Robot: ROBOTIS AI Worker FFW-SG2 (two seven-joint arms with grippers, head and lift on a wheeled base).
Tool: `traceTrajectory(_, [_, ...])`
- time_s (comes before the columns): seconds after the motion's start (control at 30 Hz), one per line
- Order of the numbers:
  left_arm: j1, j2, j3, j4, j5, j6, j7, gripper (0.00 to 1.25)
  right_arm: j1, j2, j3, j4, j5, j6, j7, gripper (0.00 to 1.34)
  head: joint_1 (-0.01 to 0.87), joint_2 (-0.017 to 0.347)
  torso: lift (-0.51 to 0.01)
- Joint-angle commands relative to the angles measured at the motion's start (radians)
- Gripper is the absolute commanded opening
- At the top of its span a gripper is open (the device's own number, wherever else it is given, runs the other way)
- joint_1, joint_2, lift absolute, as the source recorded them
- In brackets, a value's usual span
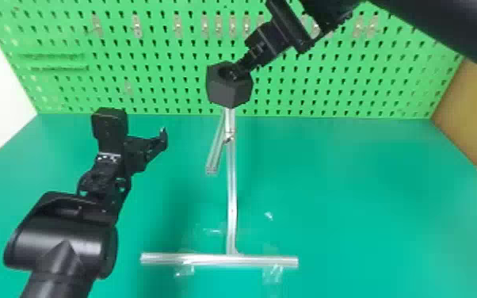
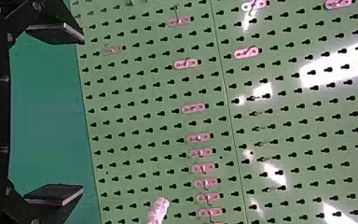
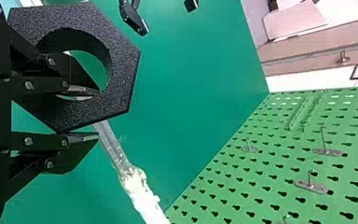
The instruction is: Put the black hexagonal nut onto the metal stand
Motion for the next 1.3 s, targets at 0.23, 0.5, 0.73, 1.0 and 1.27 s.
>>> traceTrajectory(0.23, [-0.002,0.0,0.0,0.0,0.0,0.0,0.0,1.1,0.002,-0.003,0.009,0.012,-0.032,-0.016,0.0,0.68,0.693,0.081,-0.001])
traceTrajectory(0.5, [-0.002,0.0,-0.002,0.0,0.0,0.0,0.0,1.1,0.0,-0.003,0.005,0.012,-0.035,-0.018,0.0,0.77,0.693,0.081,-0.001])
traceTrajectory(0.73, [-0.003,0.0,-0.002,0.0,0.0,0.0,0.0,1.1,0.003,-0.005,-0.011,0.012,-0.038,-0.016,0.002,0.74,0.693,0.081,-0.001])
traceTrajectory(1.0, [-0.005,0.0,-0.002,0.0,0.0,0.0,0.0,1.1,0.036,-0.015,-0.129,0.012,0.017,-0.029,0.052,0.83,0.693,0.081,-0.001])
traceTrajectory(1.27, [-0.003,0.0,0.002,-0.002,0.002,0.0,0.0,1.1,0.099,-0.018,-0.333,0.006,0.116,-0.027,0.14,1.25,0.693,0.081,-0.001])
